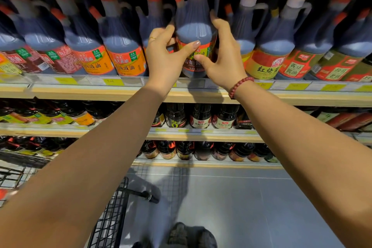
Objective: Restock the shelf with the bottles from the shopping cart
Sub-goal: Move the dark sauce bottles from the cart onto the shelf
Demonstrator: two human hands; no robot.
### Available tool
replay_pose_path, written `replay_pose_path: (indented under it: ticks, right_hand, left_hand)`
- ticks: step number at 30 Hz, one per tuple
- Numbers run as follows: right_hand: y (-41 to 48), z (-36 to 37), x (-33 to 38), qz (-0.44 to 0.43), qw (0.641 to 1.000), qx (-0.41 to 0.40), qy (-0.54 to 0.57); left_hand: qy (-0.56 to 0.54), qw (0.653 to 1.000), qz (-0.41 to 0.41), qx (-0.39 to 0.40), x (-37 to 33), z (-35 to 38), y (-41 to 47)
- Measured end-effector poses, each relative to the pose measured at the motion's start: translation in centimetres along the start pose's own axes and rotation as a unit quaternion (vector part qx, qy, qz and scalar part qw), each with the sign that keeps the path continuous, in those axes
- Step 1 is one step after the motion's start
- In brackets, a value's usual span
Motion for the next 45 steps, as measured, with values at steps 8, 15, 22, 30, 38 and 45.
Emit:
replay_pose_path:
  ticks: [8, 15, 22, 30, 38, 45]
  right_hand:
    - [-0.4, 1.0, -0.7, 0.004, 1.000, -0.010, -0.014]
    - [-0.7, 1.2, -1.3, 0.003, 0.999, -0.026, 0.033]
    - [-0.7, 2.0, -1.8, 0.010, 0.999, -0.041, 0.016]
    - [-1.2, 2.5, -0.9, 0.033, 0.994, -0.099, -0.025]
    - [-0.5, 2.5, -1.3, 0.001, 0.994, -0.071, -0.085]
    - [-1.0, 1.9, -1.6, 0.006, 1.000, -0.001, -0.027]
  left_hand:
    - [-0.019, 0.999, -0.045, -0.002, 1.8, 0.5, -0.1]
    - [-0.027, 0.997, -0.058, -0.034, 2.0, 1.0, -1.3]
    - [-0.096, 0.990, -0.082, -0.065, 2.8, 2.3, -1.9]
    - [-0.088, 0.992, -0.051, -0.070, 2.6, 3.3, -2.0]
    - [-0.058, 0.997, -0.018, -0.048, 2.9, 3.8, -1.9]
    - [0.011, 1.000, 0.008, 0.003, 2.3, 2.3, -2.1]
Point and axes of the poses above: each hand's wrist, its own y-axis towards the middle knuckle, its own z-axis out of the palm, x = y × z, the point moved 5 cm from there along y, towards the middle knuckle, and after that the axes turned 1 degree about -y, right-handed, at the moved point
